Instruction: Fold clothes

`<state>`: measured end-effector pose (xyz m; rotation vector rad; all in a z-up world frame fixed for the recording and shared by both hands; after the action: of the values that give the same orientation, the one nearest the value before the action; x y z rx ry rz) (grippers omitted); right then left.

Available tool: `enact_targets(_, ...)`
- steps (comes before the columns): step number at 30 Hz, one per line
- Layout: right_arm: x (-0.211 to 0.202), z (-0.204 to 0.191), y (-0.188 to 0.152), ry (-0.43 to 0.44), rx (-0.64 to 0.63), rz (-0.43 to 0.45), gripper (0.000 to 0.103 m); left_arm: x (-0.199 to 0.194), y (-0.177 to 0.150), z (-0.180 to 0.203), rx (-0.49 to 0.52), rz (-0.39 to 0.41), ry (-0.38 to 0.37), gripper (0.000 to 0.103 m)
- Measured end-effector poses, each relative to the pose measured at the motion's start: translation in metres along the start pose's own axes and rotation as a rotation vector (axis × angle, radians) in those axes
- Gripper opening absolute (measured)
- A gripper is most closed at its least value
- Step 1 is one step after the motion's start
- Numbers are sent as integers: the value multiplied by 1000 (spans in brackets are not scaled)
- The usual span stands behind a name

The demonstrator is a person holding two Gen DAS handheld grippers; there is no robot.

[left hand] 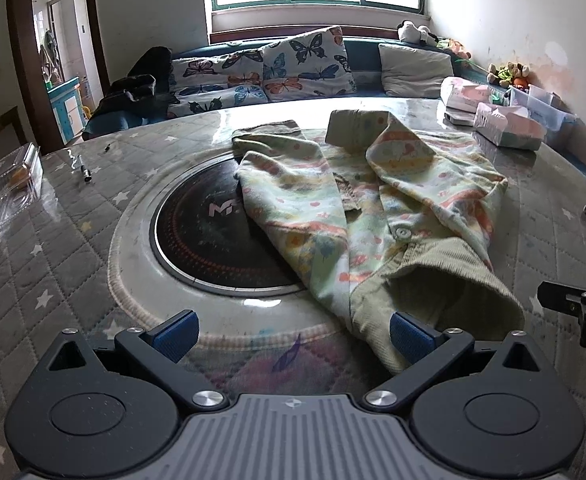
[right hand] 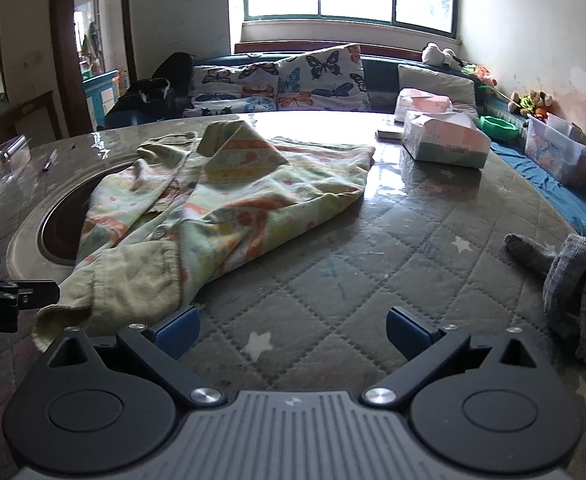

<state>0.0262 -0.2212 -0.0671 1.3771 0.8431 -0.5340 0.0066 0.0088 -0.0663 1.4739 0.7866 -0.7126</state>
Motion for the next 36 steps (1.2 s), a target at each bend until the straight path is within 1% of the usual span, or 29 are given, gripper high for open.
enact_targets(8, -5, -9, -5, 8, -24, 8, 100, -5, -13, -3, 1, -8, 15, 103)
enact_targets(13, -7, -11, -10, 9, -30, 3, 97, -6, -23, -4, 3, -21, 22, 103)
enact_targets(25, -10, -19, -27, 16, -42, 0, 97, -7, -49, -5, 14, -47, 32, 103)
enact_targets(31, -8, -20, -32, 15, -48, -10, 97, -6, -51, -4, 7, -43, 28, 103)
enact_targets(36, -13, -21, -32, 11, -52, 1, 97, -9, -50, 4, 27, -31, 21, 103)
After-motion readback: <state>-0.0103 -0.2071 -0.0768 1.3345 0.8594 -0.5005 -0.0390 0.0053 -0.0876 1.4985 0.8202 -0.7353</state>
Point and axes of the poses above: each gripper's, at about its wrist camera, not at the fingertips, and x roughly the way its jaws point, z to its right, y to its top, the point moved 9 cm from there along x, roughly the way its jaws point, and after that the axes turned 11 degrees about -z, right-handed, at the moved point
